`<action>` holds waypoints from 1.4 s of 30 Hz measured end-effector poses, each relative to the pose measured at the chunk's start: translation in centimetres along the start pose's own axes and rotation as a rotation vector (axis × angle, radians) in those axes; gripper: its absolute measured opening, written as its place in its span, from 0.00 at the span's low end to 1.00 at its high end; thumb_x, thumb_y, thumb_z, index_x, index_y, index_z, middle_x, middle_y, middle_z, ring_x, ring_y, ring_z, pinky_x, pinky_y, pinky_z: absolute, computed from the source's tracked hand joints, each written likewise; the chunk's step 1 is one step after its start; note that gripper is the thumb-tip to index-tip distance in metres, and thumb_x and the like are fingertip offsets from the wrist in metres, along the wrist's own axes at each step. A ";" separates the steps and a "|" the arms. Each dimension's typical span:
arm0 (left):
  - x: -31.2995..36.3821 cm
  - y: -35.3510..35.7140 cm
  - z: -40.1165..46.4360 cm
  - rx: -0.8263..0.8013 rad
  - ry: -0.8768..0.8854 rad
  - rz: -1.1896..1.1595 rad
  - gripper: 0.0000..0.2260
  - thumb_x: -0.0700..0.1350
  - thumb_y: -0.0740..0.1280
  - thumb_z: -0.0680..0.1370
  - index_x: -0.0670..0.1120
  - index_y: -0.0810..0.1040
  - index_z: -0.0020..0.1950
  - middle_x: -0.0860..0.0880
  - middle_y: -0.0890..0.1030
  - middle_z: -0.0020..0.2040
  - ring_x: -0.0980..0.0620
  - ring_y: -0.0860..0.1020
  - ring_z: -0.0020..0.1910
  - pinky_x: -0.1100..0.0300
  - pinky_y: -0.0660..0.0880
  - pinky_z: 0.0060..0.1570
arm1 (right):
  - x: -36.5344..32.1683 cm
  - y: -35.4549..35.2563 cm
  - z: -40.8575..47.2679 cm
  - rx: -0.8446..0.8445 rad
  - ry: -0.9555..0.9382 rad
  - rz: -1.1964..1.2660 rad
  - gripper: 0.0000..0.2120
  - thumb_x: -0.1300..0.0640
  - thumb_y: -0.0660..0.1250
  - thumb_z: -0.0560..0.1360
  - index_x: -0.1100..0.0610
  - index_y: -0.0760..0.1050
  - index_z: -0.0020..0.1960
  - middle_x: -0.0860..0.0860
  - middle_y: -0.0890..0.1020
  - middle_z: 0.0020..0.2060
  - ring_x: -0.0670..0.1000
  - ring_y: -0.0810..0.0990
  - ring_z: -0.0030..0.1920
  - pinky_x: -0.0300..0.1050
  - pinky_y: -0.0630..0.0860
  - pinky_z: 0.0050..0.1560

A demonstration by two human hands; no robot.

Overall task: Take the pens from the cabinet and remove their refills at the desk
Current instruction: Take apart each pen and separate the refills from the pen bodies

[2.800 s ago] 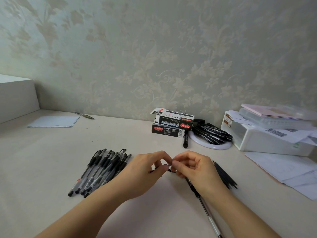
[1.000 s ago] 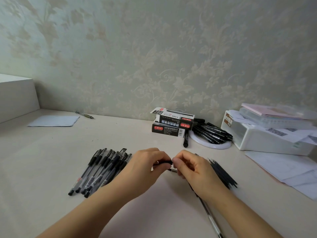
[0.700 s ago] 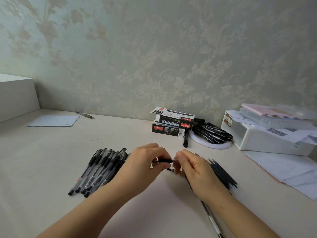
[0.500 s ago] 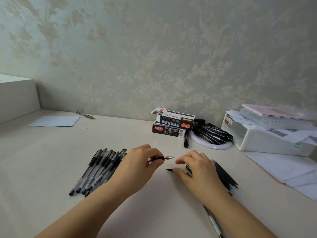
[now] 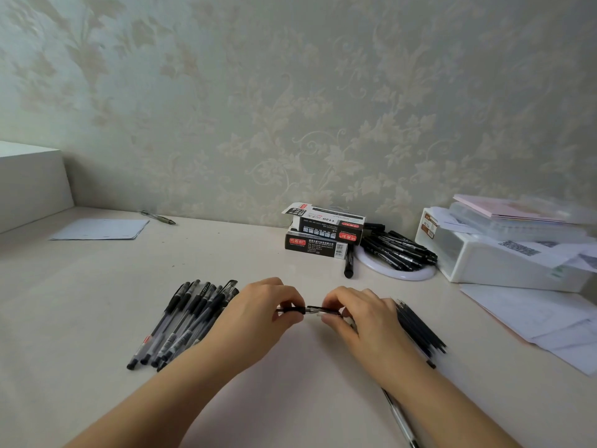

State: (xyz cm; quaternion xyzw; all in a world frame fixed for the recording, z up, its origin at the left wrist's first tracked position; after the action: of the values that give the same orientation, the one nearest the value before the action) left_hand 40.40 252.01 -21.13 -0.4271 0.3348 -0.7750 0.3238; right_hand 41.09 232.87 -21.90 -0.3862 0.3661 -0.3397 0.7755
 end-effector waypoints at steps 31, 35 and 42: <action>1.5 -0.7 0.1 0.012 0.125 -0.070 0.05 0.48 0.68 0.77 0.50 0.75 0.43 0.56 0.76 0.39 0.57 0.72 0.37 0.66 0.67 0.36 | -0.1 -0.5 0.0 -0.042 0.149 0.677 0.06 0.57 0.69 0.77 0.51 0.84 0.44 0.50 0.84 0.34 0.42 0.78 0.34 0.34 0.75 0.39; 1.7 -0.5 -0.1 0.054 0.125 -0.093 0.06 0.48 0.68 0.77 0.50 0.74 0.43 0.55 0.76 0.40 0.56 0.71 0.36 0.66 0.67 0.35 | -0.2 -0.5 0.0 -0.015 0.132 0.659 0.05 0.55 0.69 0.77 0.50 0.83 0.45 0.49 0.84 0.35 0.43 0.79 0.35 0.35 0.77 0.41; 0.6 -1.1 0.1 0.213 -0.003 -0.033 0.06 0.48 0.66 0.78 0.49 0.72 0.45 0.54 0.75 0.42 0.53 0.74 0.39 0.55 0.73 0.40 | -0.3 0.3 0.2 0.140 0.062 0.395 0.10 0.46 0.66 0.78 0.46 0.77 0.58 0.40 0.79 0.46 0.43 0.77 0.45 0.35 0.74 0.43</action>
State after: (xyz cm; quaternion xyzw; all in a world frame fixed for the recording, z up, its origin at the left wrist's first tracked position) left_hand 40.01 252.17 -19.90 -0.3970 0.2429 -0.8107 0.3553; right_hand 41.20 233.32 -22.02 -0.2415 0.4339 -0.2174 0.8403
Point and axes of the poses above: each hand's wrist, its own z-axis towards the middle knuckle, its own y-axis out of the palm, x = y × z, the point moved 1 cm from there along z, towards the middle knuckle
